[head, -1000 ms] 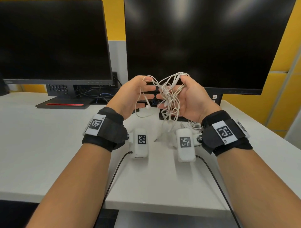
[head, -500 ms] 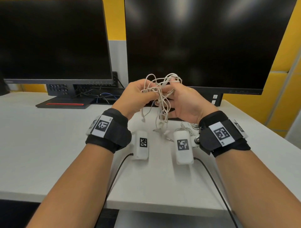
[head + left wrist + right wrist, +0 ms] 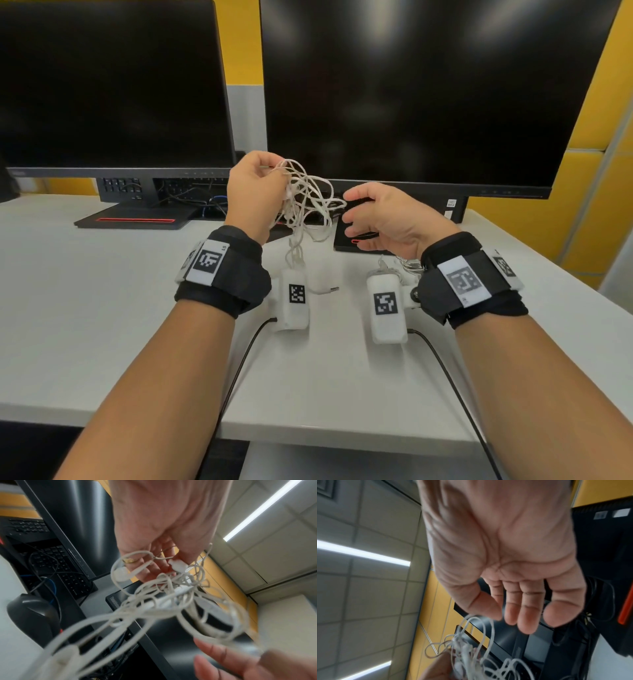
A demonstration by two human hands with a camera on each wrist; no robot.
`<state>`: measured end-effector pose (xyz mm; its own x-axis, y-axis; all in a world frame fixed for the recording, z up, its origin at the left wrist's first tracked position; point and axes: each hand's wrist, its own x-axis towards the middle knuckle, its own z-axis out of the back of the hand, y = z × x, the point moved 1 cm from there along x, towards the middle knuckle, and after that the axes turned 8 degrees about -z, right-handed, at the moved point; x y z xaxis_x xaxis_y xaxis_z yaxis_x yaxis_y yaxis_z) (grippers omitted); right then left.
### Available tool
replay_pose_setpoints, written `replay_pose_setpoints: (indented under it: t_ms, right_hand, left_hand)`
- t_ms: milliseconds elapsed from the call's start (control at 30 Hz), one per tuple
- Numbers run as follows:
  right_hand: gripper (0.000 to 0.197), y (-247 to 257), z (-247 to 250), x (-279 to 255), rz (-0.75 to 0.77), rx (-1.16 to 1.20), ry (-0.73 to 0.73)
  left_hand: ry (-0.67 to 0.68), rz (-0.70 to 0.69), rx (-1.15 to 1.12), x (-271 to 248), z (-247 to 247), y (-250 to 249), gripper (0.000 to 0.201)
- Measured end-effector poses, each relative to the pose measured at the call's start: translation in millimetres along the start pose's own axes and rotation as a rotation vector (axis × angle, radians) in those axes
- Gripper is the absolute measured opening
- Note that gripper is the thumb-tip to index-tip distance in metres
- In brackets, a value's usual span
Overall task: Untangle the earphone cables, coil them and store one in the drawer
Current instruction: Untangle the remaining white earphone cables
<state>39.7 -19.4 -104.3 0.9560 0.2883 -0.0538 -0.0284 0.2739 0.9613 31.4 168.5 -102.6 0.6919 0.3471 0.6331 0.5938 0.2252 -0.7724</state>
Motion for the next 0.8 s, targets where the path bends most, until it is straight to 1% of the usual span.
replay_pose_setpoints:
  t_ms: [100, 167, 233, 300, 367, 433, 467, 533, 567, 633, 700, 767, 800]
  right_hand:
    - [0.035, 4, -4, 0, 0.049, 0.013, 0.019]
    - [0.034, 6, -7, 0, 0.051, 0.021, 0.037]
    - [0.035, 7, -9, 0, 0.035, 0.012, 0.065]
    - [0.034, 6, -9, -3, 0.031, 0.018, 0.107]
    - [0.039, 4, -8, -3, 0.034, 0.050, 0.169]
    - [0.045, 2, -7, -2, 0.046, 0.031, 0.179]
    - [0.041, 2, -8, -2, 0.069, -0.018, 0.162]
    - [0.022, 0, -12, -2, 0.124, -0.101, 0.104]
    - [0.015, -1, -12, 0, 0.135, -0.101, 0.057]
    - [0.012, -1, -10, 3, 0.104, -0.002, -0.039]
    - [0.010, 2, -3, 5, 0.061, 0.170, -0.095]
    - [0.010, 3, 3, 5, 0.059, 0.303, -0.142]
    - [0.013, 3, 6, 5, 0.068, 0.364, -0.164]
  left_hand:
    - [0.192, 0.001, 0.011, -6, -7, -3, 0.015]
    - [0.268, -0.009, 0.022, -10, -12, -5, 0.015]
    - [0.287, -0.013, 0.051, -11, -15, -5, 0.013]
    - [0.278, -0.023, 0.072, -11, -16, -4, 0.012]
    - [0.258, -0.030, 0.084, -10, -15, -3, 0.013]
    - [0.239, -0.029, 0.094, -10, -14, -2, 0.013]
    - [0.233, -0.024, 0.098, -10, -14, -2, 0.014]
    - [0.248, -0.004, 0.104, -10, -13, -3, 0.014]
    - [0.278, 0.015, 0.092, -10, -13, -4, 0.015]
    - [0.378, 0.070, 0.051, -12, -11, -9, 0.020]
    - [0.491, 0.108, 0.069, -13, -9, -13, 0.026]
    - [0.576, 0.140, 0.090, -14, -9, -16, 0.025]
    - [0.594, 0.167, 0.098, -15, -10, -16, 0.022]
